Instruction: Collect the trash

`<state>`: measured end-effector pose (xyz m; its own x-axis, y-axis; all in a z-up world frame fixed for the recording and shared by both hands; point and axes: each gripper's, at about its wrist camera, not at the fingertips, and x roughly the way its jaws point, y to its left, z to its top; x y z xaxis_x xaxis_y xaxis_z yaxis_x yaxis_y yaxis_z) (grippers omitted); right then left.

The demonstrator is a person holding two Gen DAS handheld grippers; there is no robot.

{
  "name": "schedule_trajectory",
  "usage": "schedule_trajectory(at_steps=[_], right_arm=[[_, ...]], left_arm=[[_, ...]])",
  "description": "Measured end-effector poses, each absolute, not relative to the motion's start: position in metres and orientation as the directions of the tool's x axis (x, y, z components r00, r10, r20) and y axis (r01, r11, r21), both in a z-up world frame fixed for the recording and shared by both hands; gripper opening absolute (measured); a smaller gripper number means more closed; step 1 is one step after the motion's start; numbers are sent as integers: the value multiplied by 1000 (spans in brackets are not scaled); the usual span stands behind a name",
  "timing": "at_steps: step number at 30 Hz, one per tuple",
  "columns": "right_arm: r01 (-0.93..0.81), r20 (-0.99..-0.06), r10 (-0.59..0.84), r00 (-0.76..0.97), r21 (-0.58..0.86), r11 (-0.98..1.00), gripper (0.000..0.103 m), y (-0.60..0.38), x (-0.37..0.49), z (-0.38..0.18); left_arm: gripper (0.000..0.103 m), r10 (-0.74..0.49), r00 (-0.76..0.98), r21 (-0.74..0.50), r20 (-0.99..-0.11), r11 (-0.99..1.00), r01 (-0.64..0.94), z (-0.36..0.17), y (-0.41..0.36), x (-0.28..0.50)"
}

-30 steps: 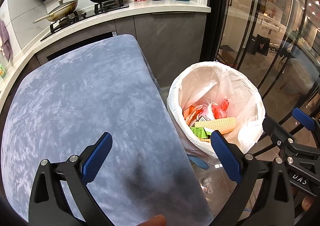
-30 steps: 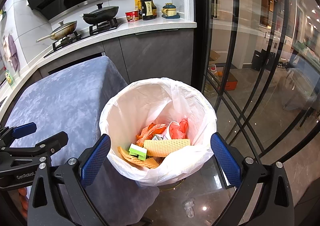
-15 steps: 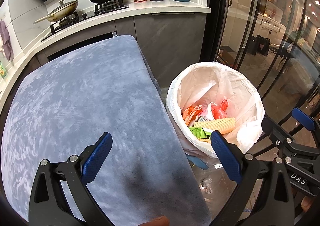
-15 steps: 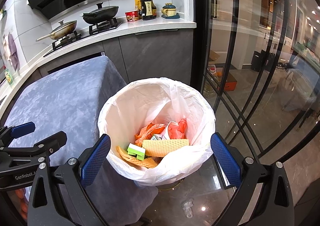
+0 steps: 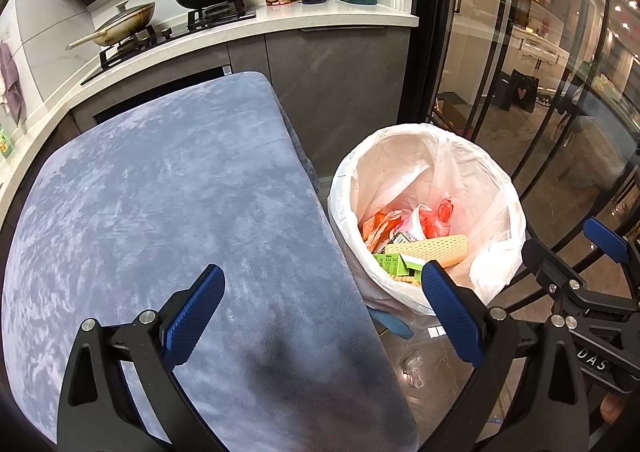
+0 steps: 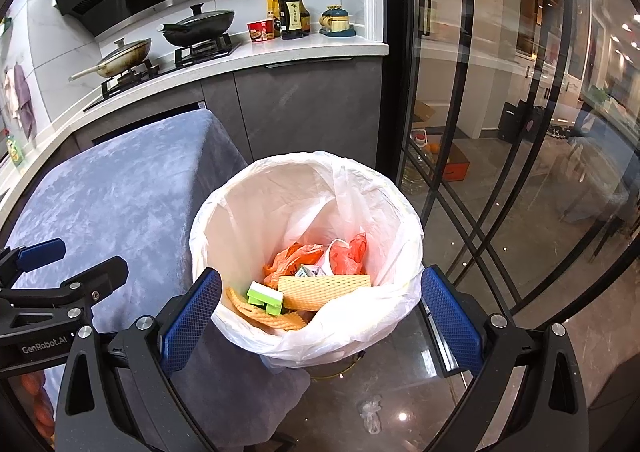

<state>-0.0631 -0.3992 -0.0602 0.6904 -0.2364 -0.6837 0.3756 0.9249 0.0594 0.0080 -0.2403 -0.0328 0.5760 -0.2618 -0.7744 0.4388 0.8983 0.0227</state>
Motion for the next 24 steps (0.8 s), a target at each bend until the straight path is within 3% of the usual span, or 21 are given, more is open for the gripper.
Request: schedule_trajectory(at_steps=[24], right_arm=[[390, -694, -244, 678, 57, 919, 96, -404, -68, -65]], left_arm=[[94, -259, 566, 30, -783, 893, 450, -35, -247, 2]])
